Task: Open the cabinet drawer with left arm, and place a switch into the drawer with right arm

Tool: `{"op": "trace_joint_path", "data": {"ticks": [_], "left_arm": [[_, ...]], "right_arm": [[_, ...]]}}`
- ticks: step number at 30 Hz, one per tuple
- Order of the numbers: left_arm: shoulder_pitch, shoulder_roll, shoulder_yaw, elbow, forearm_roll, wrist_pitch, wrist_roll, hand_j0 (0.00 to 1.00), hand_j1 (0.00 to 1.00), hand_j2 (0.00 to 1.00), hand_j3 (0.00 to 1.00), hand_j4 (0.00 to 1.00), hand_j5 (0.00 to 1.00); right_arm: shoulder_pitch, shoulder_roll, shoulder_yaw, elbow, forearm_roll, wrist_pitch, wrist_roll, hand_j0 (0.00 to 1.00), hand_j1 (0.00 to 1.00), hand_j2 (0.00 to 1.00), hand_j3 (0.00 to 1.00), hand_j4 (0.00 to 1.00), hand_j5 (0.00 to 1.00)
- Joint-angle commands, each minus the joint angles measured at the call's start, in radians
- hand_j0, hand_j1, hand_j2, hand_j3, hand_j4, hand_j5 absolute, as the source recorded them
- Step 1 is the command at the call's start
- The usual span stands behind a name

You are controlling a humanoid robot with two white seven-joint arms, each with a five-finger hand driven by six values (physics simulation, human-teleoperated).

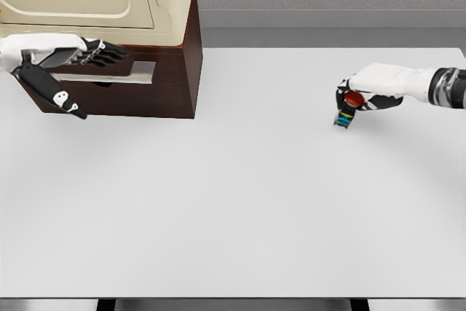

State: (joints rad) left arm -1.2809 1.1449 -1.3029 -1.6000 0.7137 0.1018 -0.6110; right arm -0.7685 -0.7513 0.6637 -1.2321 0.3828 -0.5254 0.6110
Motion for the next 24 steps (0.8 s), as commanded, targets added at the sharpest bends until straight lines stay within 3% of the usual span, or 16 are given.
{"op": "trace_joint_path", "data": {"ticks": [1,5,8,15,24], "left_arm": [[0.000,-0.002,0.002,0.011,0.003,0.002,0.000,1.00,1.00,1.00,1.00,1.00,1.00],[0.015,-0.002,0.013,0.011,0.003,0.001,0.000,1.00,1.00,1.00,1.00,1.00,1.00],[0.069,-0.002,0.063,0.011,-0.013,0.002,0.000,1.00,1.00,1.00,1.00,1.00,1.00],[0.075,-0.010,0.074,0.020,-0.016,0.002,0.000,1.00,1.00,1.00,1.00,1.00,1.00],[0.117,-0.010,0.093,0.017,-0.011,0.002,0.000,1.00,1.00,1.00,1.00,1.00,1.00]], "right_arm": [[-0.002,0.001,0.000,-0.020,-0.024,0.002,0.000,0.46,0.46,0.46,0.46,0.46,0.46],[-0.026,0.012,0.039,-0.030,-0.061,0.002,0.000,0.46,0.46,0.46,0.46,0.46,0.46],[-0.032,0.020,0.043,-0.043,-0.067,0.002,0.000,0.45,0.45,0.45,0.45,0.45,0.45],[-0.048,0.027,0.056,-0.101,-0.094,0.004,0.000,0.45,0.45,0.45,0.45,0.45,0.45],[-0.078,0.067,0.079,-0.124,-0.102,0.005,0.000,0.45,0.45,0.45,0.45,0.45,0.45]]}}
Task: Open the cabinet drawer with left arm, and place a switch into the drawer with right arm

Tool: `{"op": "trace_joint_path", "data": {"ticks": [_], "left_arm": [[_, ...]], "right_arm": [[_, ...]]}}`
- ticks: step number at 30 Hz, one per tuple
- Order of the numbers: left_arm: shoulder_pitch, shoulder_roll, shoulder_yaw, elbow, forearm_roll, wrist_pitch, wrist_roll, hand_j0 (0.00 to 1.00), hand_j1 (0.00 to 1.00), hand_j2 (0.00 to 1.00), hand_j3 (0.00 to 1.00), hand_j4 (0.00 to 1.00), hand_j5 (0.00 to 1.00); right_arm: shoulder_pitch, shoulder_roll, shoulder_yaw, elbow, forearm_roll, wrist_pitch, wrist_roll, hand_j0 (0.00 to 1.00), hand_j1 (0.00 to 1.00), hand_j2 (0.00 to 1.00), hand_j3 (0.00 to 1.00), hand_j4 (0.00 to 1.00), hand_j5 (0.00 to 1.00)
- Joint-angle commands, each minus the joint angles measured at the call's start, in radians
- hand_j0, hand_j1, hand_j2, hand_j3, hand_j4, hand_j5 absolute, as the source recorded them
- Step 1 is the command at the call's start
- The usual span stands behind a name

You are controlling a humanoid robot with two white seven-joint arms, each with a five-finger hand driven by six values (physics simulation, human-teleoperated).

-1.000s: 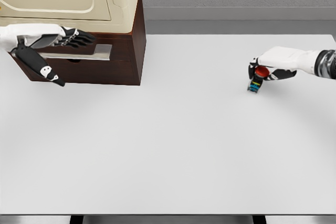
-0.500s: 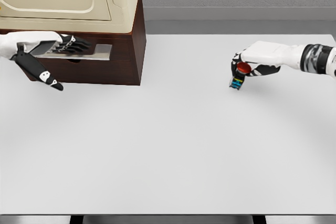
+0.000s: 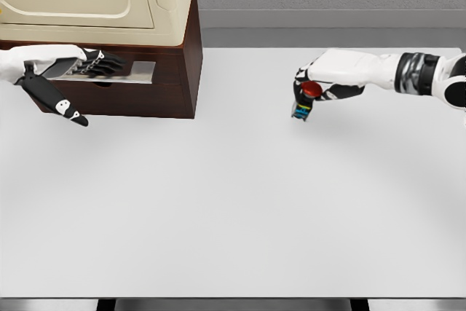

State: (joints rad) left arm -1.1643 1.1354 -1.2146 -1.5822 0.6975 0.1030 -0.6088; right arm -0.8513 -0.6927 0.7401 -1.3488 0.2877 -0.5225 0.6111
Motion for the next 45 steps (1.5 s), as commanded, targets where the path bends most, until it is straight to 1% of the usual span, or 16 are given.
{"op": "trace_joint_path", "data": {"ticks": [1,4,7,11,12,15,19,23,29,32,34,37,45], "left_arm": [[0.002,0.001,0.003,-0.002,0.010,0.001,-0.002,1.00,1.00,1.00,1.00,1.00,1.00],[0.008,0.001,0.003,-0.002,0.013,0.001,-0.002,1.00,1.00,1.00,1.00,1.00,1.00],[0.008,0.004,0.003,-0.005,0.014,0.001,-0.002,1.00,1.00,1.00,1.00,1.00,1.00],[0.009,0.004,0.001,-0.005,0.014,0.003,-0.002,1.00,1.00,1.00,1.00,1.00,1.00],[0.017,0.003,0.003,-0.005,0.013,0.003,-0.002,1.00,1.00,1.00,1.00,1.00,1.00],[0.022,0.007,0.003,-0.005,0.013,0.003,-0.002,1.00,1.00,1.00,1.00,1.00,1.00],[0.025,0.011,0.003,-0.007,0.016,0.003,-0.002,1.00,1.00,1.00,1.00,1.00,1.00],[0.035,0.015,0.000,-0.012,0.036,0.003,-0.002,1.00,1.00,1.00,1.00,1.00,1.00],[0.037,0.037,-0.008,-0.029,0.060,0.033,-0.002,1.00,1.00,1.00,1.00,1.00,1.00],[0.037,0.044,-0.011,-0.039,0.073,0.043,-0.002,1.00,1.00,1.00,1.00,1.00,1.00],[0.037,0.072,-0.008,-0.067,0.086,0.072,-0.002,1.00,1.00,1.00,1.00,1.00,1.00],[0.038,0.080,-0.011,-0.071,0.099,0.073,-0.002,1.00,1.00,1.00,1.00,1.00,1.00],[0.040,0.104,-0.014,-0.099,0.142,0.096,-0.002,1.00,1.00,1.00,1.00,1.00,1.00]], "right_arm": [[0.000,0.012,0.002,-0.009,-0.007,0.003,0.000,0.45,0.45,0.45,0.45,0.45,0.45],[-0.008,0.027,0.004,-0.026,-0.007,0.003,0.000,0.45,0.45,0.45,0.45,0.45,0.45],[-0.018,0.044,0.010,-0.026,-0.007,0.006,0.000,0.45,0.45,0.45,0.45,0.45,0.45],[-0.046,0.084,0.031,-0.026,-0.007,0.013,0.000,0.45,0.45,0.45,0.45,0.45,0.45],[-0.051,0.087,0.035,-0.026,-0.007,0.013,0.000,0.45,0.45,0.45,0.45,0.45,0.45],[-0.058,0.088,0.039,-0.027,-0.007,0.013,0.000,0.45,0.45,0.45,0.45,0.45,0.45],[-0.066,0.091,0.041,-0.049,-0.007,0.013,0.000,0.45,0.45,0.45,0.45,0.45,0.45],[-0.089,0.102,0.062,-0.056,-0.012,0.015,0.000,0.45,0.45,0.45,0.45,0.45,0.45],[-0.101,0.099,0.073,-0.115,-0.048,0.018,0.000,0.45,0.45,0.45,0.45,0.45,0.45],[-0.110,0.099,0.082,-0.127,-0.070,0.018,0.000,0.45,0.45,0.45,0.45,0.45,0.45],[-0.117,0.099,0.084,-0.136,-0.079,0.024,0.000,0.45,0.45,0.45,0.45,0.45,0.45],[-0.124,0.099,0.087,-0.171,-0.088,0.058,0.000,0.45,0.45,0.45,0.45,0.45,0.45],[-0.152,0.113,0.104,-0.176,-0.111,0.087,0.000,0.45,0.45,0.45,0.45,0.45,0.45]]}}
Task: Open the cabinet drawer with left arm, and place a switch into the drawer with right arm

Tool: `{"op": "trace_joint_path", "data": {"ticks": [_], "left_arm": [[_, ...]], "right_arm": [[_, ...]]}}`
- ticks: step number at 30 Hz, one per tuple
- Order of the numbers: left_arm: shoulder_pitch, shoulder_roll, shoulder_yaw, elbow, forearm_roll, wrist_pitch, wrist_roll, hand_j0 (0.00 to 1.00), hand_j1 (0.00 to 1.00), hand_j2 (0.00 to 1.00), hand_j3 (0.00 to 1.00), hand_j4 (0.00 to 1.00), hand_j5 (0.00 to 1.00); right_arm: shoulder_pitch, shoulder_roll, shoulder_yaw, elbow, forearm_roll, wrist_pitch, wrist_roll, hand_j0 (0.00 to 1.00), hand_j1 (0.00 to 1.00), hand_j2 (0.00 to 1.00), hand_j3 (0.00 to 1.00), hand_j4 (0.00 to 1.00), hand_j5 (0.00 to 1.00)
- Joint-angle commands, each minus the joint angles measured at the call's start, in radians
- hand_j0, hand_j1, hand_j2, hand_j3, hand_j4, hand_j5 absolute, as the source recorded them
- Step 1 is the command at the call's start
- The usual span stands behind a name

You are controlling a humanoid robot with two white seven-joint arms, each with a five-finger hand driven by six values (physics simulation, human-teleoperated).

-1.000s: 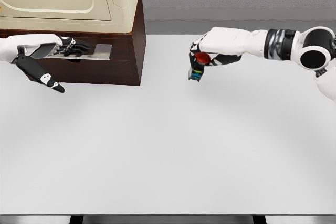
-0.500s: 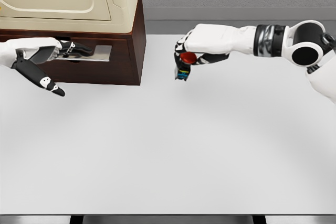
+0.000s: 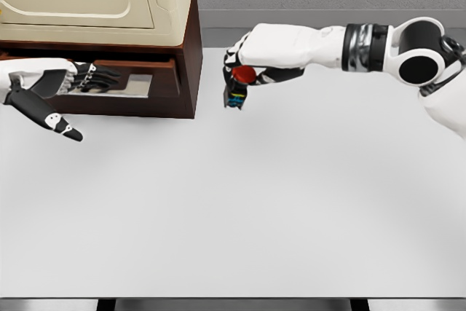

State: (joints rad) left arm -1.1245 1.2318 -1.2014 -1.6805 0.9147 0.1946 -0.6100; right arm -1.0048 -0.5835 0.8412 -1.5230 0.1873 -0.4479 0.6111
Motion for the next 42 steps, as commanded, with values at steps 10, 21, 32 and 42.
{"op": "trace_joint_path", "data": {"ticks": [10,21,32,42], "left_arm": [[0.002,0.034,-0.027,-0.018,-0.013,0.006,-0.001,1.00,1.00,1.00,1.00,1.00,1.00],[0.003,0.063,-0.026,-0.047,0.021,0.062,-0.001,1.00,1.00,1.00,1.00,1.00,1.00],[0.017,0.083,-0.027,-0.064,0.058,0.063,-0.001,1.00,1.00,1.00,1.00,1.00,1.00],[0.018,0.094,-0.027,-0.070,0.098,0.095,-0.001,1.00,1.00,1.00,1.00,1.00,1.00]], "right_arm": [[-0.037,0.054,0.038,0.000,-0.026,0.052,0.000,0.45,0.45,0.45,0.45,0.45,0.45],[-0.066,0.086,0.061,0.003,-0.026,0.090,0.000,0.45,0.45,0.45,0.45,0.45,0.45],[-0.087,0.116,0.062,0.009,-0.026,0.104,0.000,0.45,0.45,0.45,0.45,0.45,0.45],[-0.097,0.123,0.061,0.009,-0.025,0.110,0.000,0.45,0.45,0.45,0.45,0.45,0.45]]}}
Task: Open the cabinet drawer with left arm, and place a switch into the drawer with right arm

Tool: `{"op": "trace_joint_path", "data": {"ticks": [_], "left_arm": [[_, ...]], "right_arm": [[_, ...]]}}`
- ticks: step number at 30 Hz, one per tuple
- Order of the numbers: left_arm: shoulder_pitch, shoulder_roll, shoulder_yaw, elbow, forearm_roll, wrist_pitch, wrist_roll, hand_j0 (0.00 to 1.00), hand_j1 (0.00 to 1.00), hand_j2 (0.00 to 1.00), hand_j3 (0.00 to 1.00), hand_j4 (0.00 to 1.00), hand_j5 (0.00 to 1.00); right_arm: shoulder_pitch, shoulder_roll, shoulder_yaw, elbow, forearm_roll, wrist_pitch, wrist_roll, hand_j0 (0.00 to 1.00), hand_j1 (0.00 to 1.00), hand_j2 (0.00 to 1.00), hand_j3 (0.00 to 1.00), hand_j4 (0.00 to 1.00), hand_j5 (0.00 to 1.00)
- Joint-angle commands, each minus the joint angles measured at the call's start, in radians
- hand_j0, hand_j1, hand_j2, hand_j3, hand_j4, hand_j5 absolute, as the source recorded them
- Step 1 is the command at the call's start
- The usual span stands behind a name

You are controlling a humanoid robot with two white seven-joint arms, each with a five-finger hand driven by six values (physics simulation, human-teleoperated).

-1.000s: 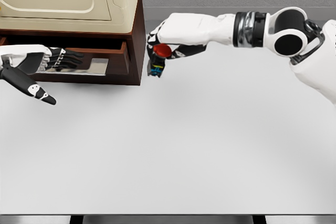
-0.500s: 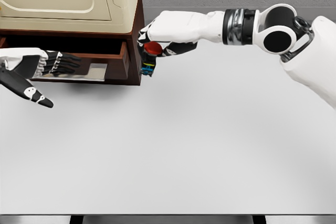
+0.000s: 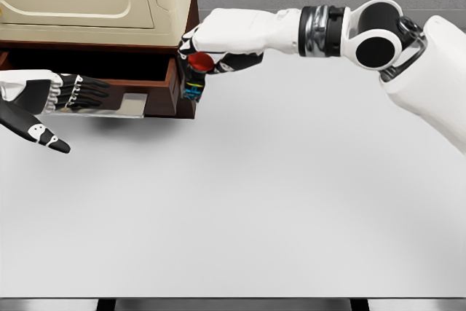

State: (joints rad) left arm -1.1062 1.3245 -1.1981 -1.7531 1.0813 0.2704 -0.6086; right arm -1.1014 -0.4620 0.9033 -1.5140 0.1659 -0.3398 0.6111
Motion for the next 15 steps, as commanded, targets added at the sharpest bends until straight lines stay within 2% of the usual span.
{"op": "trace_joint_path", "data": {"ticks": [1,15], "left_arm": [[0.000,0.001,-0.031,0.001,-0.064,0.020,-0.002,1.00,1.00,1.00,1.00,1.00,1.00],[0.000,0.012,-0.031,-0.009,-0.020,0.029,-0.002,1.00,1.00,1.00,1.00,1.00,1.00]], "right_arm": [[-0.002,0.002,-0.001,0.000,-0.003,0.004,0.000,0.45,0.45,0.45,0.45,0.45,0.45],[-0.049,0.029,0.009,0.000,-0.005,0.038,0.000,0.45,0.45,0.45,0.45,0.45,0.45]]}}
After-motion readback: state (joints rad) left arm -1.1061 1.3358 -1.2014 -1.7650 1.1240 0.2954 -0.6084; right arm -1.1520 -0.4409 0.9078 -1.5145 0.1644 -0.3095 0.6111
